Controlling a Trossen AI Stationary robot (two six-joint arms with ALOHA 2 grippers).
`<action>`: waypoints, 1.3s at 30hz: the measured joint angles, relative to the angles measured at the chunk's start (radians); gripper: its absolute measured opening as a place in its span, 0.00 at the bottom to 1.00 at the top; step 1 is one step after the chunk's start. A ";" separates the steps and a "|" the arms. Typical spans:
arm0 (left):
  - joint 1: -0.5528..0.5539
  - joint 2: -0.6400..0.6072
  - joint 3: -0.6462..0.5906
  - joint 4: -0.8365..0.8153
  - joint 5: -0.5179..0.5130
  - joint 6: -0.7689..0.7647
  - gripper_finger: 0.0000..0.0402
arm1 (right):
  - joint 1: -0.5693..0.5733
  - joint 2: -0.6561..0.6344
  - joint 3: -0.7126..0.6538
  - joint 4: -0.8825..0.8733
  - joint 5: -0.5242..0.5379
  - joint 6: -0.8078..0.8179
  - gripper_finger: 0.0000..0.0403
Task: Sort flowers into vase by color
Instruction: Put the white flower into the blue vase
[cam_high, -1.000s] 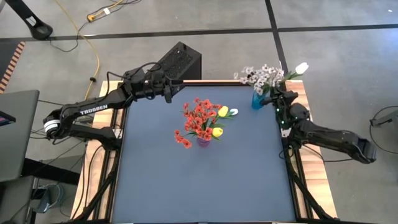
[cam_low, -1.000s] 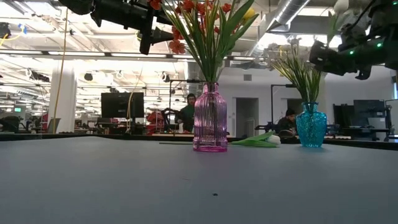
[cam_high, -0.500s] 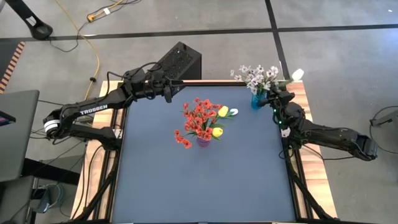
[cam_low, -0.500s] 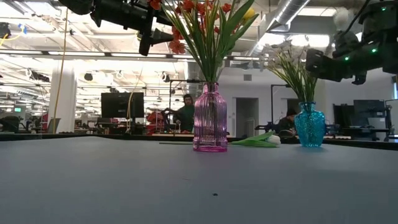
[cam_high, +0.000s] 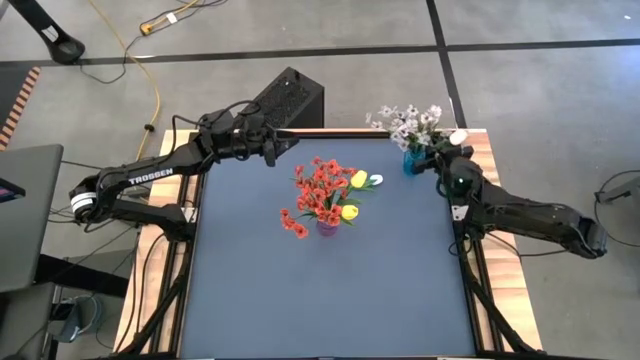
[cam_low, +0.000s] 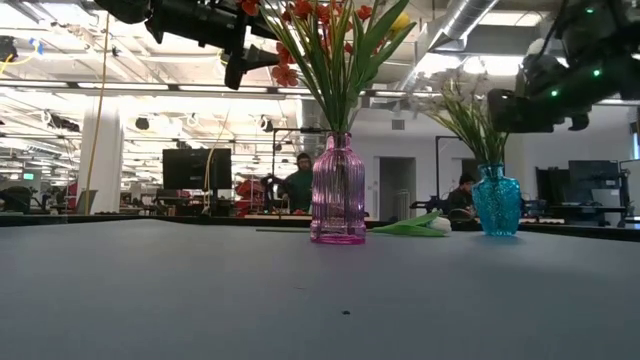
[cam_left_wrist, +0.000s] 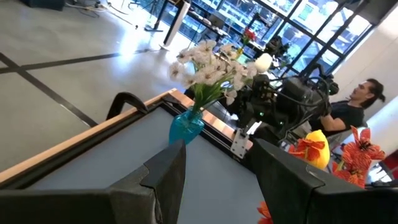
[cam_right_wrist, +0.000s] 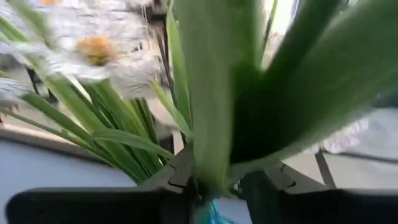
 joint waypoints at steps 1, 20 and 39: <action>-0.001 0.000 0.000 0.000 0.000 0.000 0.43 | 0.000 0.000 0.025 -0.065 0.000 0.017 0.32; -0.001 0.000 0.000 -0.001 0.002 0.028 0.43 | -0.002 0.001 0.398 -0.956 -0.293 0.314 0.58; 0.051 0.185 0.002 -0.413 -0.035 0.508 0.43 | 0.020 0.001 0.524 -1.092 -1.057 0.484 0.58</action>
